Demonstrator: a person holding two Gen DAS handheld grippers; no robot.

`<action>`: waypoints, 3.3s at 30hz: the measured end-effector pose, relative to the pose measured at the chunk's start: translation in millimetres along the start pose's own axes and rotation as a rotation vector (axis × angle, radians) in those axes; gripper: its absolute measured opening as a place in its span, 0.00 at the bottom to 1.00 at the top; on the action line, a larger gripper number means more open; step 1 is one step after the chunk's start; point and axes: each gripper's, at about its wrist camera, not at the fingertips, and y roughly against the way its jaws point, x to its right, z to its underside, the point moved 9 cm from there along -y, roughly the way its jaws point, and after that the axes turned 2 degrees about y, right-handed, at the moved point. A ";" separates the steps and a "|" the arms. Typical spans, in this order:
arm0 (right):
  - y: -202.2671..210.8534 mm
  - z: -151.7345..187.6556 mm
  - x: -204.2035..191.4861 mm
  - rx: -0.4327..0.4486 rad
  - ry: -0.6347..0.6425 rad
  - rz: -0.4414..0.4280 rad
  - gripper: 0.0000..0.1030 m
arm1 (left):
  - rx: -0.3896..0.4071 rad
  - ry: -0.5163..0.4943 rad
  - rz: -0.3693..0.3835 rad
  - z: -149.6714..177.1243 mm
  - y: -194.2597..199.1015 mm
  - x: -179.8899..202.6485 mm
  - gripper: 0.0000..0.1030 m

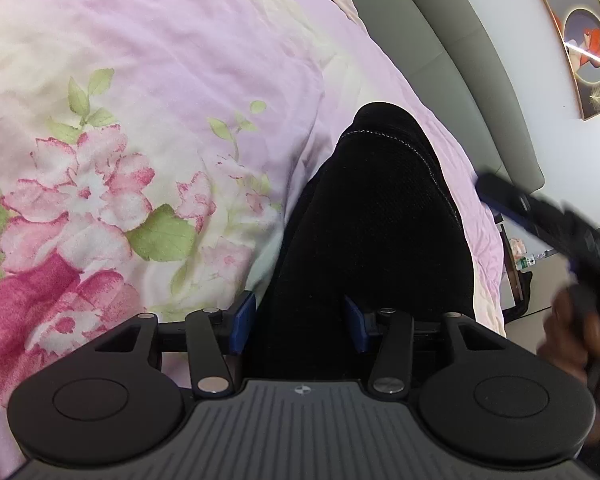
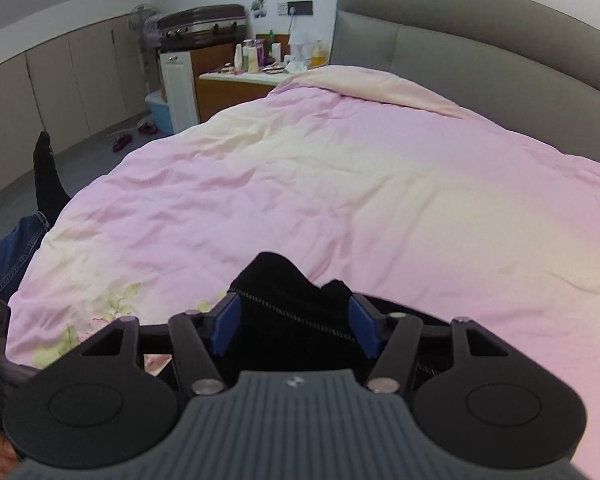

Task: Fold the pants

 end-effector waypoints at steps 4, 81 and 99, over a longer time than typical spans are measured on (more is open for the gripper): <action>18.9 67.2 3.6 -0.061 -0.065 0.112 0.55 | 0.009 -0.011 -0.021 1.1 3.6 -0.4 0.58; 14.0 162.2 119.1 -0.025 -0.844 -0.260 0.89 | -0.351 -0.156 0.110 -27.2 -63.5 19.0 1.00; -21.0 168.9 118.8 -0.059 -0.971 -0.466 0.96 | -0.439 -0.194 0.157 -9.3 -77.1 38.0 1.00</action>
